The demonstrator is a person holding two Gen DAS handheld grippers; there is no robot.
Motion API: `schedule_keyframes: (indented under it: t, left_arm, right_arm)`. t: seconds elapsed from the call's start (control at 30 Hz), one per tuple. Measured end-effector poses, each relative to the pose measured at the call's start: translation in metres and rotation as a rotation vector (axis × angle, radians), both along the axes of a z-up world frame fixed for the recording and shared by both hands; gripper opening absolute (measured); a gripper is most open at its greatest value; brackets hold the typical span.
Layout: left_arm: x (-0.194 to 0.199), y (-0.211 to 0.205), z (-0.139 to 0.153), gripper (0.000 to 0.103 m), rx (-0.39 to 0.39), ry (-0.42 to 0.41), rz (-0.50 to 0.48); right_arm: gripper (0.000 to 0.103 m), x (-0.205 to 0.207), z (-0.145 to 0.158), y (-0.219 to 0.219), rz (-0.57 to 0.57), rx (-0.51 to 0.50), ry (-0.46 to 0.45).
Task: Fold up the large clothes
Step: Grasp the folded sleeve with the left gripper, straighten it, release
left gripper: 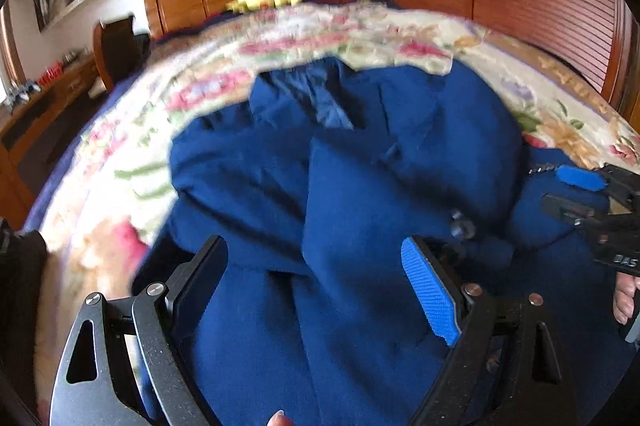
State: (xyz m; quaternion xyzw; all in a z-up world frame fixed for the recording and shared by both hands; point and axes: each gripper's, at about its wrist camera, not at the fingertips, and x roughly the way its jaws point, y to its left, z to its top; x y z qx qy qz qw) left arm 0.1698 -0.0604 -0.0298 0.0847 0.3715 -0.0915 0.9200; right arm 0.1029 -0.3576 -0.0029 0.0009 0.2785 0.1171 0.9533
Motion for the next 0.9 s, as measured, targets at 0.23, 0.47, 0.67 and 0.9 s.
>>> schedule_keyframes:
  t: [0.23, 0.47, 0.67, 0.9]
  left_arm:
    - [0.008, -0.015, -0.017, 0.089, 0.004, 0.058, -0.025]
    - [0.018, -0.025, -0.022, 0.089, 0.002, 0.089, -0.064]
    - [0.018, -0.020, -0.025, 0.058, -0.100, 0.135, -0.119]
    - [0.009, -0.032, -0.025, 0.010, -0.067, 0.145, -0.156]
  right_arm:
    - [0.066, -0.001, 0.000, -0.003, 0.001, 0.010, -0.001]
    - [0.066, 0.000, 0.001, -0.001, -0.007, 0.015, 0.001]
    - [0.066, 0.000, 0.001, -0.001, -0.008, 0.017, 0.001]
    - [0.066, 0.002, 0.000, -0.001, -0.011, 0.022, 0.007]
